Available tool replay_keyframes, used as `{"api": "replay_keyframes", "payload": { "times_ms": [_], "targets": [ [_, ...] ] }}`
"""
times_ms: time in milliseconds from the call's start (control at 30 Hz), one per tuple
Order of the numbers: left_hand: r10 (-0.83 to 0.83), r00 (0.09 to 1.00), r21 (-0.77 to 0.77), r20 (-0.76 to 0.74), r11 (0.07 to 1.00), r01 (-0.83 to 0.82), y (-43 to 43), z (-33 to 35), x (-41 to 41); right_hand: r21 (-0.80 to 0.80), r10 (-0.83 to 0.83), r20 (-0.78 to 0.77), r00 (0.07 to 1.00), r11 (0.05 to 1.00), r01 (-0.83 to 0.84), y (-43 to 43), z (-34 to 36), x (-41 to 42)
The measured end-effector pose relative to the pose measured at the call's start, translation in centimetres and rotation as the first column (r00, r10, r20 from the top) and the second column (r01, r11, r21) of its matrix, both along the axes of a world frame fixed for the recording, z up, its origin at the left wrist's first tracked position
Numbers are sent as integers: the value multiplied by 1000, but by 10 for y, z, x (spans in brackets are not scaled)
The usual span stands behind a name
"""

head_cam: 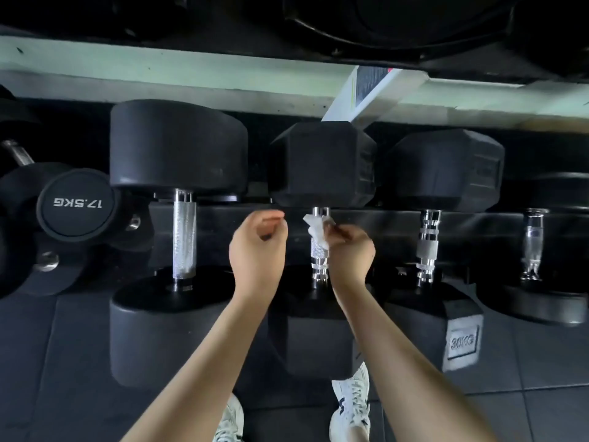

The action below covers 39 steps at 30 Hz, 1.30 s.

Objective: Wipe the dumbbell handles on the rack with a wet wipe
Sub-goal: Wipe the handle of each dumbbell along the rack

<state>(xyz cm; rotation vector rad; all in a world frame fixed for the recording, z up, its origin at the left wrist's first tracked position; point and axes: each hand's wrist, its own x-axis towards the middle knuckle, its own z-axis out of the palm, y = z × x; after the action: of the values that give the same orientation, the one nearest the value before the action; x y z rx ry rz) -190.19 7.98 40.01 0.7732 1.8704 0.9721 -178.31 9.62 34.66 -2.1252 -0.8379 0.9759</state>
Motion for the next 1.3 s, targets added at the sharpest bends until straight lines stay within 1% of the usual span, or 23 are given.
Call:
{"api": "replay_keyframes", "payload": {
  "times_ms": [33,67,133,200,267,367,400,467,500,567,633,733,867,933,1000,1067,1100,1133,1167,1233,1300],
  "targets": [
    [20,999,40,-30,999,-19,6,4,0,-28,-70,18,997,997,71,1,-3,-2],
    [37,998,79,-53,996,-33,12,8,-1,-75,-103,75,992,991,109,1,-3,-4],
    [46,993,144,-105,989,-31,25,11,-3,-179,-32,220,975,981,72,-2,-1,-4],
    [9,990,161,-138,987,13,37,13,-5,-228,76,282,956,974,-10,-3,-3,-4],
    [-66,993,120,-101,990,78,48,15,-6,-234,134,246,960,969,-75,-9,-8,-7],
    [-236,972,16,6,972,236,66,12,-1,-165,93,134,987,984,-71,-12,-17,-10],
    [-281,960,-2,6,960,282,69,9,2,-132,80,99,992,989,-66,-8,-16,-9],
    [-322,943,-10,-85,947,323,70,-1,5,-81,49,-4,999,996,-49,6,-14,-8],
    [-319,940,-5,-123,947,321,69,-5,6,-67,27,-57,998,997,-31,15,-11,-7],
    [-288,952,16,-106,956,291,69,-12,3,-45,13,-123,992,999,-19,25,-6,-7],
    [-264,962,23,-71,964,267,71,-14,0,-40,97,-102,990,994,-101,21,-9,-5],
    [-261,963,25,-71,964,263,73,-15,-2,-82,241,-56,969,966,-245,-4,-16,10],
    [-249,967,45,-44,967,251,73,-18,-2,-240,439,-6,898,872,-427,-26,-23,30],
    [-248,967,49,-60,967,251,73,-18,-2,-259,448,1,894,864,-433,-26,-21,28],
    [-251,966,54,-63,966,255,74,-21,-2,-194,388,12,922,905,-378,-10,-16,22],
    [-255,964,68,-73,963,260,74,-23,-2,-94,255,-64,965,961,-261,15,-10,15],
    [-260,962,74,-84,961,266,74,-23,-2,-66,179,-131,975,980,-189,26,-7,12],
    [-262,961,79,-91,960,270,75,-24,-3,-61,145,-169,975,986,-158,33,-6,10],
    [-264,960,81,-91,959,272,75,-25,-3,-71,175,-151,973,980,-187,34,-7,10],
    [-263,961,83,-91,959,270,74,-24,-2,-115,285,-101,953,948,-296,26,-10,14],
    [-264,960,80,-92,959,272,74,-23,-2,-192,368,-99,924,904,-381,13,-12,22]
  ]
}}
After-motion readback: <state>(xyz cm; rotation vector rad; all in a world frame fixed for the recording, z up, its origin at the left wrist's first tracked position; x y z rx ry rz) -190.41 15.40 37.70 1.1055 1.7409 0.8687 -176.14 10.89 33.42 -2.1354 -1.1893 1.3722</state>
